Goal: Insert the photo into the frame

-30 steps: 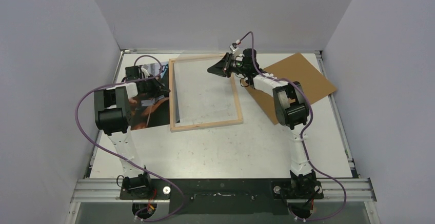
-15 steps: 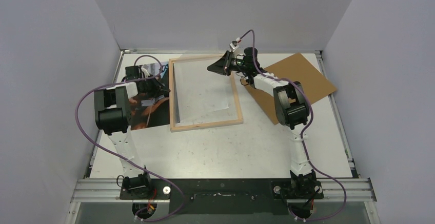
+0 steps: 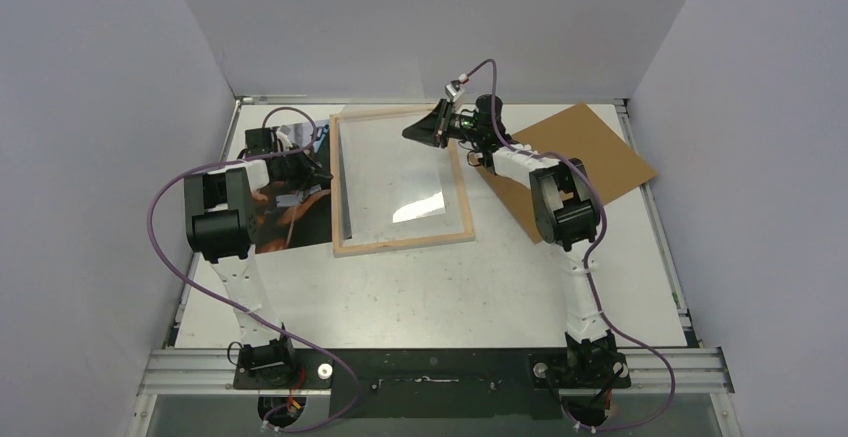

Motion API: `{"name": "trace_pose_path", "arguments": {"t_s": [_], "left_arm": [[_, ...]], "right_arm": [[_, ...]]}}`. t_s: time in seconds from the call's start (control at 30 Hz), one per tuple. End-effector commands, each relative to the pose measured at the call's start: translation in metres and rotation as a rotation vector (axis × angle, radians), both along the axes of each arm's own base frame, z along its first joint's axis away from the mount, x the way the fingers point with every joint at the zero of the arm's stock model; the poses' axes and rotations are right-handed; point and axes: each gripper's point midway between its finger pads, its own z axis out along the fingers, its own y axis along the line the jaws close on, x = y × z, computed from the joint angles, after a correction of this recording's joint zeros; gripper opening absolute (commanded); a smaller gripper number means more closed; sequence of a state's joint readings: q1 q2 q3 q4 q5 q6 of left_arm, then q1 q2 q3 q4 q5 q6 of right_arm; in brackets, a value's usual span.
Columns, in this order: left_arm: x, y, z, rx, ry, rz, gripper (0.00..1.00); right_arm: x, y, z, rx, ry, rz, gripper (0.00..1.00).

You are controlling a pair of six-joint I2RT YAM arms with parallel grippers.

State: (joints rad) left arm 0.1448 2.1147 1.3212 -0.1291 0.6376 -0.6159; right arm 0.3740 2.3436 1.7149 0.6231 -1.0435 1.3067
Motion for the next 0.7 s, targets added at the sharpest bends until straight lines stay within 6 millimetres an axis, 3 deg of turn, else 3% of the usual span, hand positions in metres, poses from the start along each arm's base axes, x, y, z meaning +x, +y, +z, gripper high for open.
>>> {"name": "trace_pose_path", "arguments": {"t_s": [0.0, 0.37, 0.5, 0.67], "left_arm": [[-0.028, 0.003, -0.060, 0.112, 0.162, -0.002, 0.01], [-0.027, 0.004, -0.057, 0.114, 0.158, -0.006, 0.01], [-0.026, 0.003, -0.056, 0.114, 0.158, -0.006, 0.01], [-0.027, 0.002, -0.055, 0.117, 0.157, -0.010, 0.01]], "right_arm": [[-0.002, 0.008, 0.011, 0.008, -0.074, 0.026, 0.00], [0.012, 0.001, -0.010, -0.029, -0.043, 0.019, 0.00], [0.016, -0.002, -0.019, -0.062, -0.026, 0.017, 0.10], [0.018, -0.003, -0.034, -0.097, 0.005, 0.013, 0.12]]}}
